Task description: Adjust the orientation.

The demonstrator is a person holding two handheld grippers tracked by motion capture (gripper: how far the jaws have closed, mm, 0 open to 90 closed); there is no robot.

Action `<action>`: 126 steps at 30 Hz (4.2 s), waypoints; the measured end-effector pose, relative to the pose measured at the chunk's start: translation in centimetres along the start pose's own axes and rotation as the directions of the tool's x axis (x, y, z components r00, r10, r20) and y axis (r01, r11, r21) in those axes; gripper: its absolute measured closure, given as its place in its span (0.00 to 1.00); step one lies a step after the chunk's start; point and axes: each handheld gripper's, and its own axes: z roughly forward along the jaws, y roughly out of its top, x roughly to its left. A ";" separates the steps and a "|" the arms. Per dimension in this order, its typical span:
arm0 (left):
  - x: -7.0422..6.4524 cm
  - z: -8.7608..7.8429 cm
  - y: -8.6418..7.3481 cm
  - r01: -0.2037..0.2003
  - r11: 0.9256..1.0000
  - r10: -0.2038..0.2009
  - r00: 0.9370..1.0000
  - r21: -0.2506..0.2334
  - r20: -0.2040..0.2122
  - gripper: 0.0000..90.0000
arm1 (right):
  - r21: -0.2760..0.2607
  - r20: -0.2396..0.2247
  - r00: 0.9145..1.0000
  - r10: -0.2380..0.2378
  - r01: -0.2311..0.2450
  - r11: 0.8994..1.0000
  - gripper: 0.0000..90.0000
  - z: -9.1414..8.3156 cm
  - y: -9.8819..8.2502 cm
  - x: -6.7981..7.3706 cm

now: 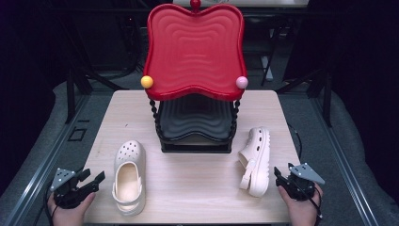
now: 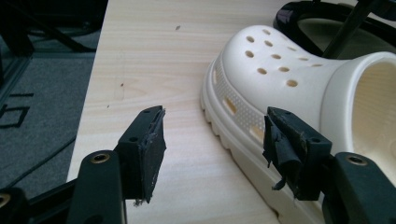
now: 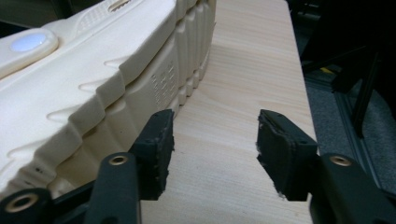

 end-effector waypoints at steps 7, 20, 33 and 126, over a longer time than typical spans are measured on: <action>-0.1 0.6 -0.5 0.001 1.000 -0.002 0.998 0.015 0.066 0.46 | 0.038 -0.038 0.999 0.033 -0.031 0.999 0.54 0.7 -0.3 -0.6; -2.9 -0.7 0.7 -0.136 0.989 0.142 0.982 -0.063 0.123 0.55 | 0.046 -0.068 0.996 0.050 -0.047 0.998 0.58 0.6 -0.3 -0.3; -6.1 1.5 2.8 -0.324 0.946 0.319 0.936 0.013 0.148 0.65 | 0.033 -0.077 0.993 0.087 -0.085 0.996 0.58 0.1 -0.4 -0.2; -14.1 1.1 1.1 -0.354 0.934 0.355 0.894 -0.054 0.273 0.65 | -0.084 -0.197 0.976 -0.096 0.081 0.993 1.00 -2.0 3.1 3.6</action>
